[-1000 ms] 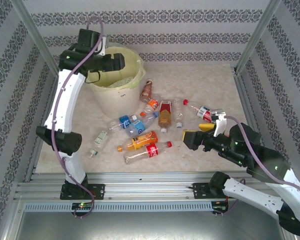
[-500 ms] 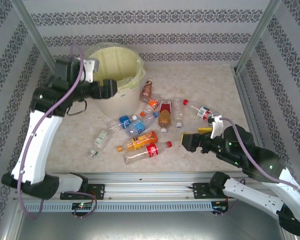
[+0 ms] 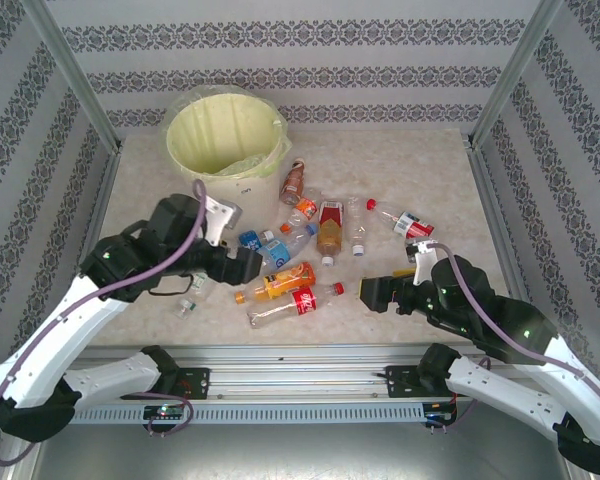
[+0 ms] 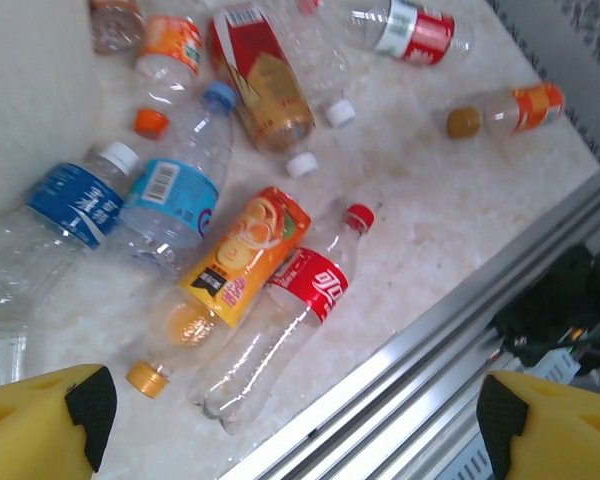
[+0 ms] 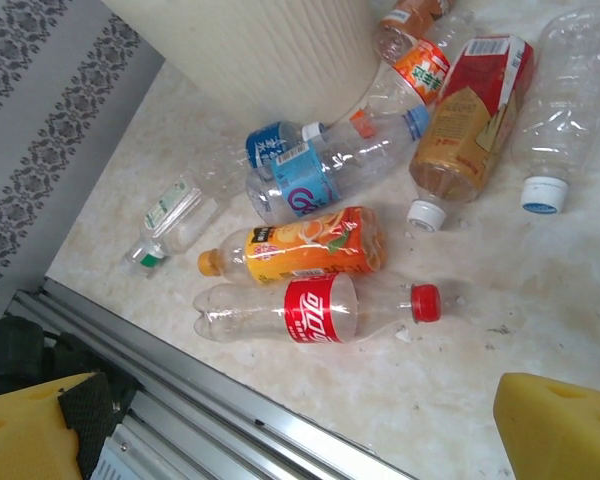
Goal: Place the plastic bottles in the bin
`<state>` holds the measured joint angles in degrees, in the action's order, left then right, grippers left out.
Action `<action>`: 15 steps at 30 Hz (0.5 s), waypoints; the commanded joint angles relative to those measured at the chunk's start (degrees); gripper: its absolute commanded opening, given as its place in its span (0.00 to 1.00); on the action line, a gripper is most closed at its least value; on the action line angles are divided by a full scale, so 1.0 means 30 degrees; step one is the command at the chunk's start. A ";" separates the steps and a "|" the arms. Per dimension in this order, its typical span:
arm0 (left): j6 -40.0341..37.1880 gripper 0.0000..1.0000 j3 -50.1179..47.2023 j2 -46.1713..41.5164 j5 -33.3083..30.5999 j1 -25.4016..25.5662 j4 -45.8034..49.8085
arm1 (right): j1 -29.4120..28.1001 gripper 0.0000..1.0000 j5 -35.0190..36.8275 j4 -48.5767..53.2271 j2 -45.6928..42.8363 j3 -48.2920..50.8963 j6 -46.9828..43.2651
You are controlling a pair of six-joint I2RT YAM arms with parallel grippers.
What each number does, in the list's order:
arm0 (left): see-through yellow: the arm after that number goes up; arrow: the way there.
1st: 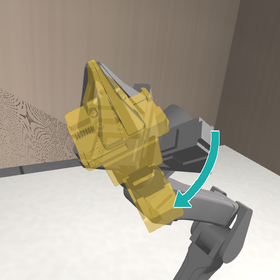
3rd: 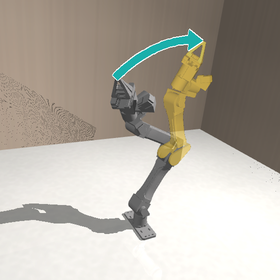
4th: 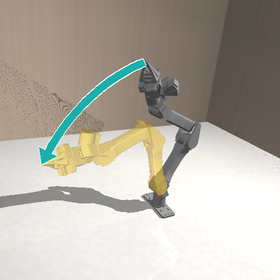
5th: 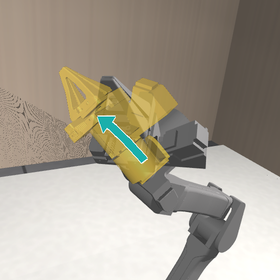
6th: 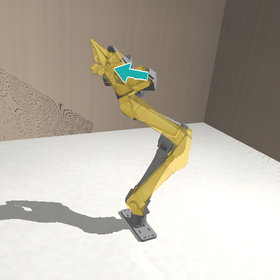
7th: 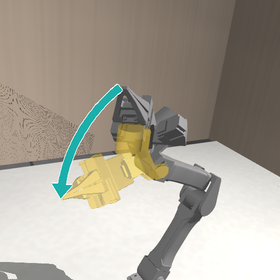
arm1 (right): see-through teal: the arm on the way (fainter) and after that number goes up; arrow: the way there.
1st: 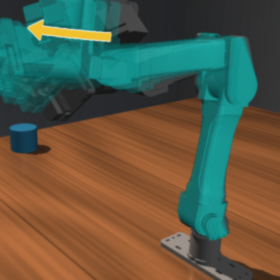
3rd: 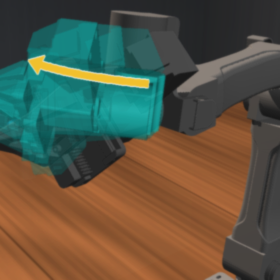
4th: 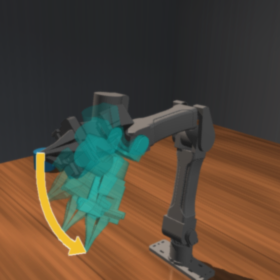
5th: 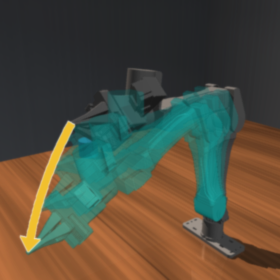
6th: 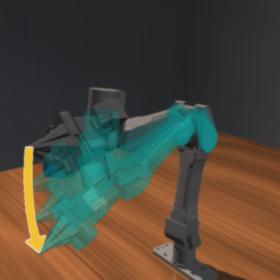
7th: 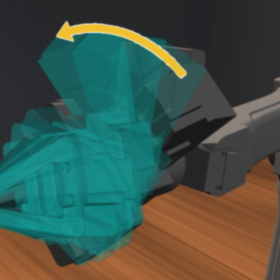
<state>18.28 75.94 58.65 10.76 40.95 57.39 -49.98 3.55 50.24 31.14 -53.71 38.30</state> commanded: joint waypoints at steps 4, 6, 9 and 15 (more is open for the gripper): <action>-0.0202 0.96 -0.0888 0.1638 -0.2701 0.3094 -0.1427 | 0.0080 0.98 0.0633 0.1565 -0.0219 0.0248 0.0729; -0.0334 0.97 -0.1279 0.2376 -0.3118 0.3791 -0.1809 | 0.0088 0.98 0.0996 0.2249 -0.0070 0.0231 0.0767; -0.0743 0.97 -0.2330 0.3188 -0.2898 0.4616 -0.3208 | 0.0094 0.98 0.0989 0.2551 -0.0102 0.0427 0.0749; -0.1586 0.96 -0.3143 0.5259 -0.1867 0.5294 -0.4070 | 0.0078 0.98 0.1097 0.2853 -0.0474 0.0816 0.1000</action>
<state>16.32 66.94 73.19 4.43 55.81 48.60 -49.98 5.19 57.01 30.70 -52.40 40.40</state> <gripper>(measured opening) 0.957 0.980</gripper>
